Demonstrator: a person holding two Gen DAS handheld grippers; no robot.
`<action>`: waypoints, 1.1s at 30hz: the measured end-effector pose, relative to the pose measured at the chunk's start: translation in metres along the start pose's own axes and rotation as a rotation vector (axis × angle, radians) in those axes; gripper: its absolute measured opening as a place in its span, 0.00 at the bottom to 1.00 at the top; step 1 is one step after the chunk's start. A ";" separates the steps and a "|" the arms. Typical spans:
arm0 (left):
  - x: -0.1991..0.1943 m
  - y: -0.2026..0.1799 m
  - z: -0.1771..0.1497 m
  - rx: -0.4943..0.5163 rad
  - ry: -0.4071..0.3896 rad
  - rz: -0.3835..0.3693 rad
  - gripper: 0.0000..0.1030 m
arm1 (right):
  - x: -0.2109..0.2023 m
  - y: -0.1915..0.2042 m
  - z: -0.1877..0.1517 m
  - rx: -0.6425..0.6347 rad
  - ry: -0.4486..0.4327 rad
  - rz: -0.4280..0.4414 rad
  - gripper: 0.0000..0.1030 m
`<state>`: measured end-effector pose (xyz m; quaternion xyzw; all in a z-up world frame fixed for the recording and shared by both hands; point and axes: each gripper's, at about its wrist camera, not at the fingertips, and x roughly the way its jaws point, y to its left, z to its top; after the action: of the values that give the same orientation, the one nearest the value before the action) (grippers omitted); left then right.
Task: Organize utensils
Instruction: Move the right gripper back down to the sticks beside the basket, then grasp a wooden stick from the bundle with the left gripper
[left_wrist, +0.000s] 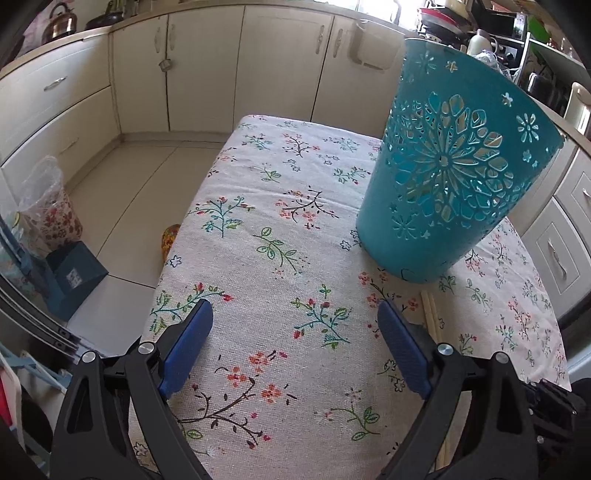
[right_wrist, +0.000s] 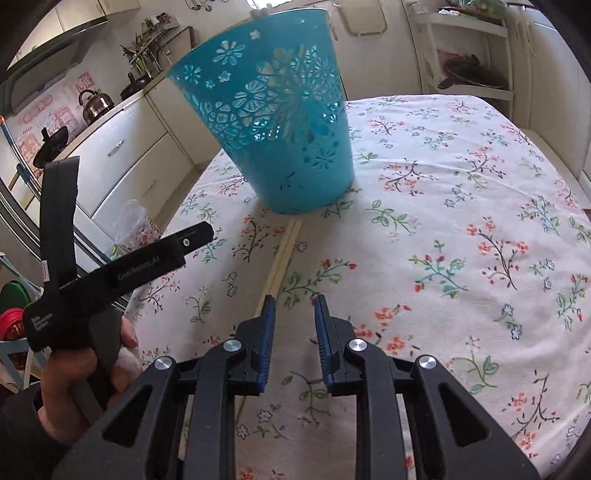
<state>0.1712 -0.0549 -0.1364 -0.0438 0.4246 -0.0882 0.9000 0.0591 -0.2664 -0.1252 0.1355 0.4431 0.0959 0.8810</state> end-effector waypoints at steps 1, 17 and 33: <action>0.000 0.000 0.000 -0.003 0.001 -0.003 0.84 | 0.001 0.000 0.001 -0.001 0.001 -0.005 0.22; 0.007 0.009 0.003 -0.029 0.016 -0.036 0.84 | 0.028 0.027 0.009 -0.126 0.015 -0.133 0.16; 0.004 -0.011 0.000 0.064 0.008 -0.014 0.84 | 0.012 -0.010 0.010 -0.156 0.035 -0.132 0.09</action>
<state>0.1720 -0.0668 -0.1377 -0.0179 0.4247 -0.1082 0.8987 0.0748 -0.2736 -0.1313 0.0354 0.4577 0.0743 0.8853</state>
